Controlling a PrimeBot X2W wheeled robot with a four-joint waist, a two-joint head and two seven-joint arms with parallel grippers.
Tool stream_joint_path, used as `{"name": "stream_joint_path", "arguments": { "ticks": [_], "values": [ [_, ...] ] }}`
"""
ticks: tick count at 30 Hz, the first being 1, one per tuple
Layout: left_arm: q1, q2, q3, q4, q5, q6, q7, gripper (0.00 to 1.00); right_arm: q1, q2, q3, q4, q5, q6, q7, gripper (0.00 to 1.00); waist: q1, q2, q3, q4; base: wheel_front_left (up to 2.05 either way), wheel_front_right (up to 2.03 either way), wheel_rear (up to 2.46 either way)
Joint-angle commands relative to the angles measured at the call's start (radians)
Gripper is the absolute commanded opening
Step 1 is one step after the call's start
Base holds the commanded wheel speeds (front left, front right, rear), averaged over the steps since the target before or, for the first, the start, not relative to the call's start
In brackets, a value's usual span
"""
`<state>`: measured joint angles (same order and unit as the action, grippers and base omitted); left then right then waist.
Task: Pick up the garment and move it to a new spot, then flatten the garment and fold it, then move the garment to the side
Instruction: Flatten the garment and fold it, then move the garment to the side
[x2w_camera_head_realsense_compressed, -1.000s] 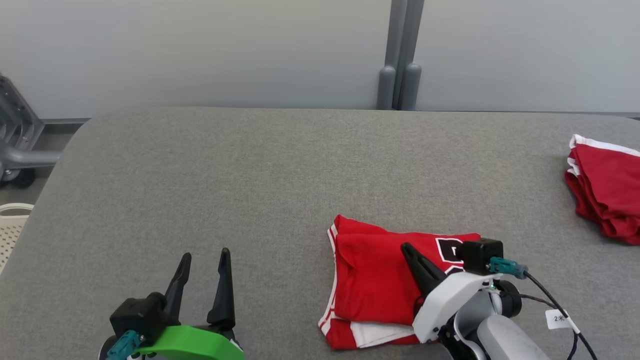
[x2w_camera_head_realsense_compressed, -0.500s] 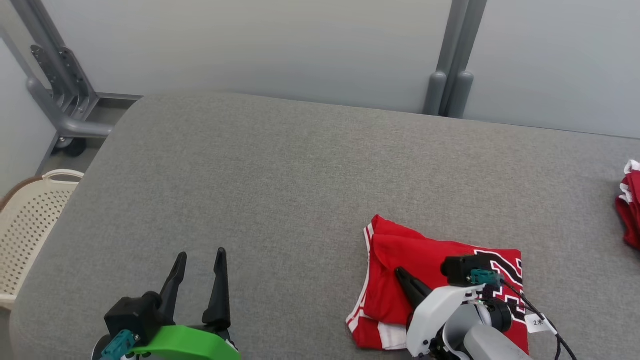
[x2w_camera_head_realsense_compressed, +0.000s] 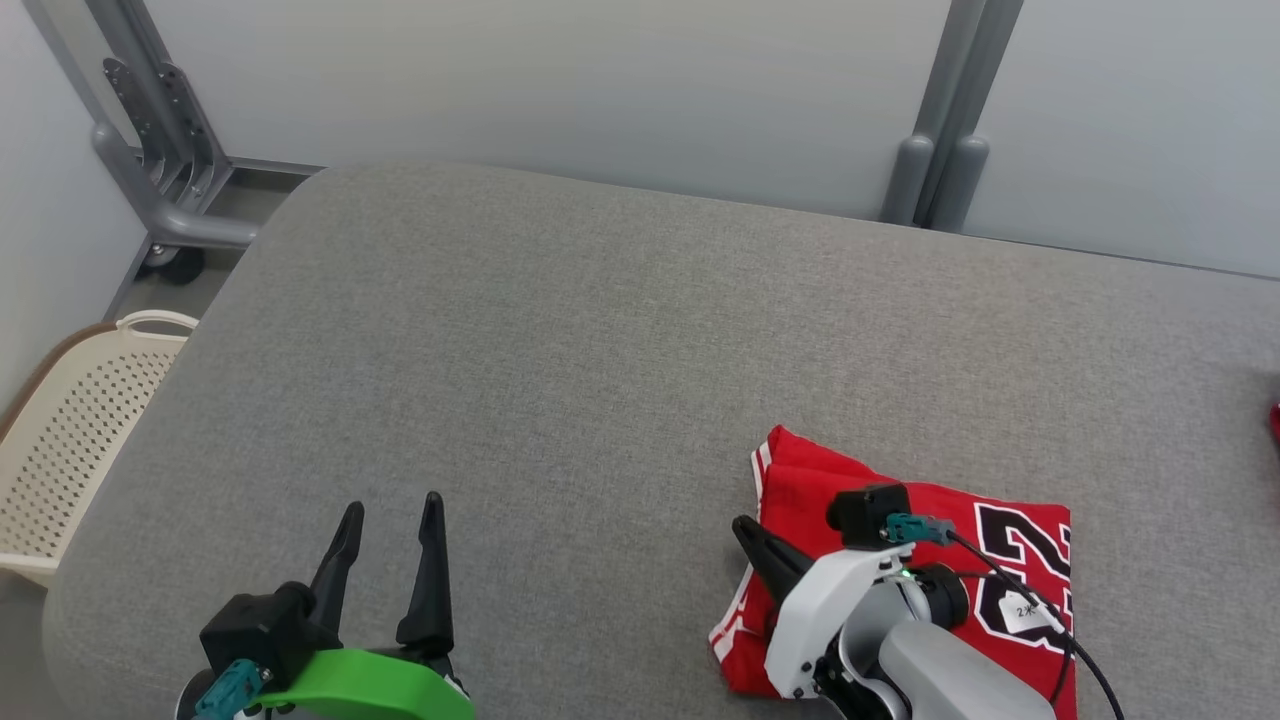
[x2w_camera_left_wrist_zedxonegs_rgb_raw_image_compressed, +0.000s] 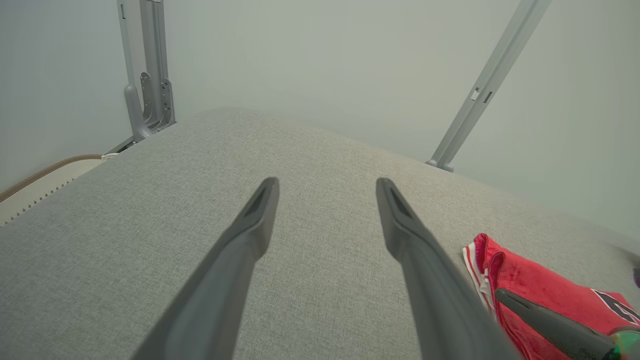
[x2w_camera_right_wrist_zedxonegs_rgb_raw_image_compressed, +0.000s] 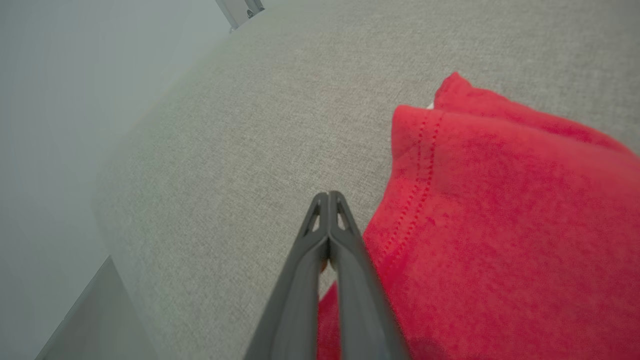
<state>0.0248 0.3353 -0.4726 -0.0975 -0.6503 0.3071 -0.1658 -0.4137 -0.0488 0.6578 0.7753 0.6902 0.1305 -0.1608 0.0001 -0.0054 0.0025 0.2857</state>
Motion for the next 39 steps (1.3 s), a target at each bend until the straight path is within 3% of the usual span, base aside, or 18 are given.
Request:
{"name": "stream_joint_path", "arguments": {
  "ticks": [1,9,10,13,14,15,26,31,39],
  "values": [
    [0.000,0.005,0.005,-0.002,-0.006,0.005,-0.006,1.00,-0.013,-0.004,0.005,-0.006,0.008,0.000,-0.012,0.00,-0.0001,0.0054,-0.004,-0.011,0.00,0.00,0.00],
    [0.020,0.007,0.007,-0.013,-0.009,0.012,-0.014,1.00,-0.065,-0.034,-0.019,-0.048,-0.019,0.000,-0.071,0.00,-0.0001,0.0054,-0.023,-0.095,0.00,0.00,0.00],
    [0.021,0.006,0.007,-0.015,-0.010,0.013,-0.014,1.00,-0.067,-0.047,-0.026,-0.057,-0.023,0.000,-0.072,0.06,-0.0001,0.0054,-0.025,-0.107,0.00,0.00,0.00],
    [0.025,0.003,0.004,-0.014,-0.011,0.014,-0.016,1.00,-0.056,-0.089,-0.050,-0.082,-0.034,0.000,-0.052,0.47,-0.0001,0.0054,-0.034,-0.147,0.00,0.00,0.00],
    [0.026,0.002,0.003,-0.014,-0.013,0.013,-0.016,1.00,-0.049,-0.104,-0.061,-0.089,-0.035,0.000,-0.036,0.89,-0.0001,0.0054,-0.037,-0.161,0.00,0.00,0.00],
    [0.027,0.001,0.001,-0.014,-0.013,0.013,-0.017,1.00,-0.043,-0.118,-0.072,-0.100,-0.035,0.000,-0.023,1.00,-0.0001,0.0054,-0.038,-0.175,0.00,0.00,0.00],
    [0.017,-0.008,-0.003,-0.010,-0.012,0.015,-0.025,1.00,0.020,-0.276,-0.186,-0.240,0.007,0.000,0.245,1.00,-0.0001,0.0054,-0.030,-0.285,0.00,0.00,0.00],
    [0.002,-0.003,-0.006,-0.009,-0.011,0.007,-0.020,1.00,0.060,-0.330,-0.235,-0.286,0.057,0.000,0.369,1.00,-0.0001,0.0054,-0.014,-0.281,0.00,0.00,0.00],
    [-0.011,0.008,-0.005,-0.011,-0.004,0.016,-0.011,1.00,0.106,-0.342,-0.270,-0.296,0.128,0.000,0.466,1.00,-0.0001,0.0054,0.012,-0.238,0.00,0.00,0.00]
  ]
}}
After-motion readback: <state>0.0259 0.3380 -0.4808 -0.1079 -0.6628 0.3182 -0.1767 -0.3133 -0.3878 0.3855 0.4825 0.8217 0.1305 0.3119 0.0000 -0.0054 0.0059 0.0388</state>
